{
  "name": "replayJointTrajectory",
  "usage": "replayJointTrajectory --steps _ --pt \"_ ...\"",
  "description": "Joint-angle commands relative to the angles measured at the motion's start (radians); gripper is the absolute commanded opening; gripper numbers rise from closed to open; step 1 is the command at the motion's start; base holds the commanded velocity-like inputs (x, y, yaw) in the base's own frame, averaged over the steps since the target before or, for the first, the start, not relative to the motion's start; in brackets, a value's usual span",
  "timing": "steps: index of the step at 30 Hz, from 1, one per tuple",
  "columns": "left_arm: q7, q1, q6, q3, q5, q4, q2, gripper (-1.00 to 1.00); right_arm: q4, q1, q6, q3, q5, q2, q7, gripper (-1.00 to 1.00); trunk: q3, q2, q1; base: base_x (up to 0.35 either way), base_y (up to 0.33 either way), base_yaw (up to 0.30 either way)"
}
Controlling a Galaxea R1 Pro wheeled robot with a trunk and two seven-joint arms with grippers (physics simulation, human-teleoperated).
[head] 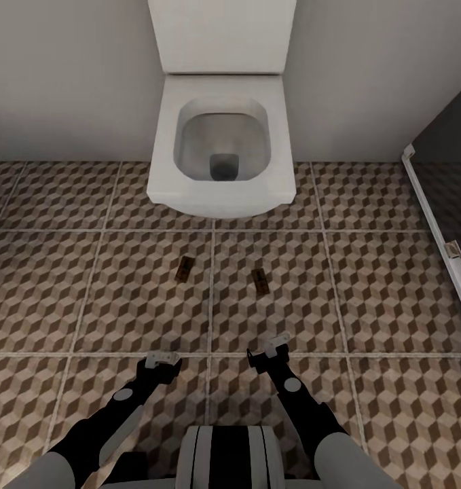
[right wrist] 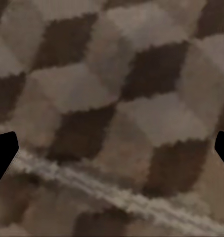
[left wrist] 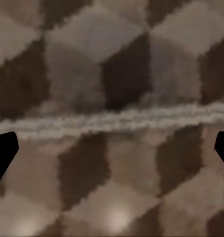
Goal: Take the four mousetraps from the cabinet in the bathroom and place them on the bathroom floor. Make sure all four end up on the same floor surface, and ensure that at least two of them are either under or directly next to the same bathroom sink.
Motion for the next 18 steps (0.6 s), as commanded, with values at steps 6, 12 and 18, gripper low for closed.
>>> replayJointTrajectory --steps 6,12,18 --pt "0.009 -0.001 0.000 -0.007 0.009 0.000 0.002 1.00 0.000 0.000 -0.002 -0.001 0.007 0.000 0.000 1.00 0.023 0.001 -0.003 0.000 0.000 0.000" --pt "0.009 -0.001 0.000 -0.007 0.009 0.000 0.002 1.00 0.000 0.000 -0.002 -0.001 0.007 0.000 0.000 1.00 0.046 0.003 -0.005 0.000 0.000 0.000" --pt "0.009 -0.001 0.000 -0.007 0.009 0.000 0.002 1.00 0.000 0.000 -0.002 -0.001 0.007 0.000 0.000 1.00 0.069 0.004 -0.008 0.000 0.000 0.000"
